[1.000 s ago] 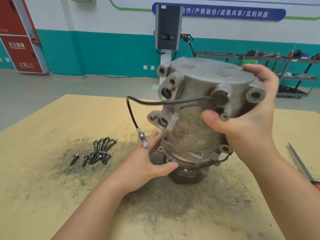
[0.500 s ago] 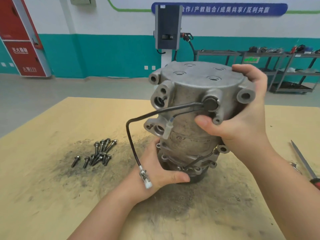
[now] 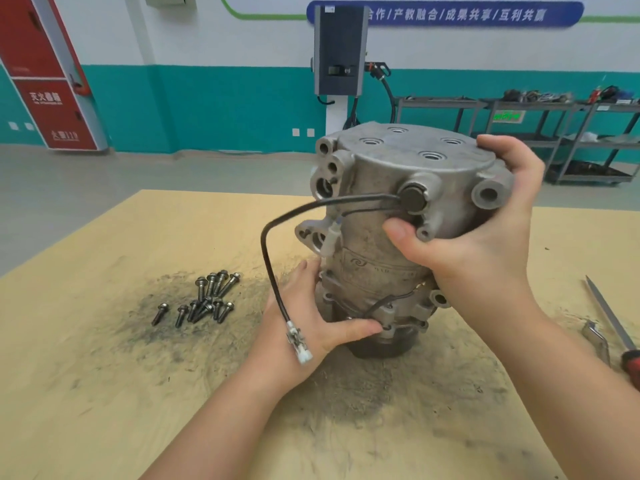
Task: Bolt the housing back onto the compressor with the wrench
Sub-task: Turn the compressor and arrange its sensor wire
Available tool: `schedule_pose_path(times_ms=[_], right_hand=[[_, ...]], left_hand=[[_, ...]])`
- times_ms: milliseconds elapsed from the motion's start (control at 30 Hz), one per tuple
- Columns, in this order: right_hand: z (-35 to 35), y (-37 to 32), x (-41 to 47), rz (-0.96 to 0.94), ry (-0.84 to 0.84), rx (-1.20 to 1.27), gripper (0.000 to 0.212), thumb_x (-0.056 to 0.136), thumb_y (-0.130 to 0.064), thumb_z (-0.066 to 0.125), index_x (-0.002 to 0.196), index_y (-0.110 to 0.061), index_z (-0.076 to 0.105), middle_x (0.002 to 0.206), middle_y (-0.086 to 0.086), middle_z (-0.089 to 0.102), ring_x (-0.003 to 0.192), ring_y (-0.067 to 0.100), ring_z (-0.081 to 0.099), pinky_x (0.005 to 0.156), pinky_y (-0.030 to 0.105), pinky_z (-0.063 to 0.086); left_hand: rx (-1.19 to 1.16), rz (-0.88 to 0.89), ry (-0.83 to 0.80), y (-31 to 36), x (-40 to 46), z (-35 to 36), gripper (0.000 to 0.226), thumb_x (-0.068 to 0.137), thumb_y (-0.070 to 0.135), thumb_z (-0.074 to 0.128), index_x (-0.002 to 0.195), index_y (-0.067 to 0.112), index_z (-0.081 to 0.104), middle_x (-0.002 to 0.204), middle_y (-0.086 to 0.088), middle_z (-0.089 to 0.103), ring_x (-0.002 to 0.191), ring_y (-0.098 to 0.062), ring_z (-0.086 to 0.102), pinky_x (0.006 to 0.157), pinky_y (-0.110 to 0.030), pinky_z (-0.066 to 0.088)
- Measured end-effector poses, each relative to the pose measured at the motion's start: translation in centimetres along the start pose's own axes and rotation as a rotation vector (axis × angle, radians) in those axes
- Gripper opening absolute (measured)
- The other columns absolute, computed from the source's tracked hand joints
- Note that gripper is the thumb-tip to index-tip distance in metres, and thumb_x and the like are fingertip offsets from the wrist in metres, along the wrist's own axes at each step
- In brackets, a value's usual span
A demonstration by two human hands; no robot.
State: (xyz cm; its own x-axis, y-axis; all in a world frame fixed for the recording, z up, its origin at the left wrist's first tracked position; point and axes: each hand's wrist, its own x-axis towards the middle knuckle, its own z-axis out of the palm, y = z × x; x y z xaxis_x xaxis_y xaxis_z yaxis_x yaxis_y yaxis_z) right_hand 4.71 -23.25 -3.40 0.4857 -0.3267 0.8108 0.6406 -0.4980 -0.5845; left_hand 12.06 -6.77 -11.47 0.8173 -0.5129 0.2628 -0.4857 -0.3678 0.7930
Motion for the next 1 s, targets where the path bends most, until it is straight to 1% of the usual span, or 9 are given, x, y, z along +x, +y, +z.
schedule_pose_path(times_ms=[67, 133, 200, 333, 533, 633, 733, 900, 1000], right_hand=[[0.8, -0.4, -0.5, 0.012, 0.067, -0.027, 0.089, 0.054, -0.035, 0.088, 0.123, -0.027, 0.032, 0.115, -0.028, 0.052, 0.109, -0.008, 0.055, 0.088, 0.009, 0.044], [1.4, -0.7, -1.0, 0.021, 0.108, -0.052, 0.091, 0.053, -0.037, 0.090, 0.122, -0.032, 0.032, 0.117, -0.021, 0.051, 0.110, -0.004, 0.055, 0.087, 0.010, 0.044], [1.7, -1.0, -1.2, 0.037, 0.128, -0.065, 0.091, 0.050, -0.039, 0.091, 0.121, -0.036, 0.033, 0.117, -0.022, 0.051, 0.110, -0.004, 0.055, 0.086, 0.009, 0.044], [1.7, -1.1, -1.1, 0.041, 0.118, -0.080, 0.091, 0.049, -0.041, 0.091, 0.120, -0.034, 0.034, 0.108, -0.044, 0.048, 0.107, -0.009, 0.054, 0.084, 0.006, 0.043], [0.4, -0.9, -0.4, 0.027, 0.009, -0.090, 0.091, 0.052, -0.038, 0.087, 0.124, -0.026, 0.033, 0.109, -0.049, 0.044, 0.107, -0.013, 0.052, 0.087, 0.006, 0.042], [0.3, -0.5, -0.6, 0.054, -0.008, -0.128, 0.094, 0.055, -0.045, 0.087, 0.131, -0.021, 0.036, 0.115, -0.037, 0.050, 0.109, -0.017, 0.050, 0.089, 0.003, 0.039], [0.4, -0.6, -0.8, 0.117, -0.068, -0.226, 0.099, 0.062, -0.057, 0.083, 0.137, -0.009, 0.041, 0.128, -0.015, 0.052, 0.114, -0.018, 0.047, 0.091, 0.001, 0.037], [0.5, -1.2, -0.6, 0.152, 0.036, -0.085, 0.098, 0.050, -0.027, 0.096, 0.127, -0.025, 0.034, 0.119, -0.013, 0.054, 0.106, -0.004, 0.057, 0.088, 0.020, 0.050], [0.8, -1.4, -0.6, 0.164, 0.042, -0.079, 0.099, 0.050, -0.025, 0.097, 0.128, -0.023, 0.035, 0.118, -0.014, 0.054, 0.104, -0.006, 0.057, 0.089, 0.021, 0.051]], left_hand=[[-0.028, 0.029, -0.043, 0.3, -0.3, -0.2, 0.136, 0.033, 0.102, 0.054, 0.150, 0.036, 0.031, 0.148, 0.017, 0.045, 0.144, -0.010, 0.033, 0.123, -0.028, 0.008], [-0.103, 0.032, -0.043, 1.1, -0.7, 0.0, 0.128, 0.028, 0.095, 0.066, 0.140, 0.042, 0.036, 0.138, 0.018, 0.051, 0.133, -0.010, 0.046, 0.114, -0.040, 0.036], [-0.143, 0.019, 0.011, 1.8, -0.9, 0.7, 0.118, 0.030, 0.080, 0.079, 0.135, 0.043, 0.039, 0.130, 0.018, 0.056, 0.124, -0.005, 0.054, 0.105, -0.039, 0.047], [-0.133, -0.078, 0.054, 2.2, -0.7, 1.2, 0.136, 0.033, 0.071, 0.074, 0.150, 0.019, 0.029, 0.141, 0.005, 0.052, 0.131, -0.013, 0.050, 0.108, -0.041, 0.044], [-0.094, -0.076, -0.050, 1.0, -0.3, 0.1, 0.108, 0.043, 0.070, 0.073, 0.140, 0.037, 0.040, 0.128, 0.017, 0.059, 0.129, -0.017, 0.050, 0.108, -0.044, 0.043], [-0.136, -0.071, -0.062, 0.6, -0.1, -0.2, 0.089, 0.045, 0.068, 0.075, 0.126, 0.053, 0.040, 0.126, 0.019, 0.060, 0.127, -0.015, 0.052, 0.108, -0.044, 0.043], [-0.147, -0.050, -0.063, 0.6, -0.1, -0.2, 0.093, 0.045, 0.068, 0.074, 0.130, 0.043, 0.044, 0.127, 0.015, 0.060, 0.125, -0.016, 0.052, 0.108, -0.045, 0.043], [0.041, 0.007, -0.059, 0.4, 0.1, -0.7, 0.104, 0.042, 0.087, 0.061, 0.132, 0.036, 0.049, 0.143, 0.007, 0.055, 0.143, -0.017, 0.038, 0.121, -0.047, 0.014], [0.104, -0.017, 0.000, 0.5, -0.3, -0.2, 0.098, 0.033, 0.097, 0.058, 0.115, 0.043, 0.049, 0.123, 0.019, 0.061, 0.129, -0.013, 0.045, 0.113, -0.038, 0.028]])
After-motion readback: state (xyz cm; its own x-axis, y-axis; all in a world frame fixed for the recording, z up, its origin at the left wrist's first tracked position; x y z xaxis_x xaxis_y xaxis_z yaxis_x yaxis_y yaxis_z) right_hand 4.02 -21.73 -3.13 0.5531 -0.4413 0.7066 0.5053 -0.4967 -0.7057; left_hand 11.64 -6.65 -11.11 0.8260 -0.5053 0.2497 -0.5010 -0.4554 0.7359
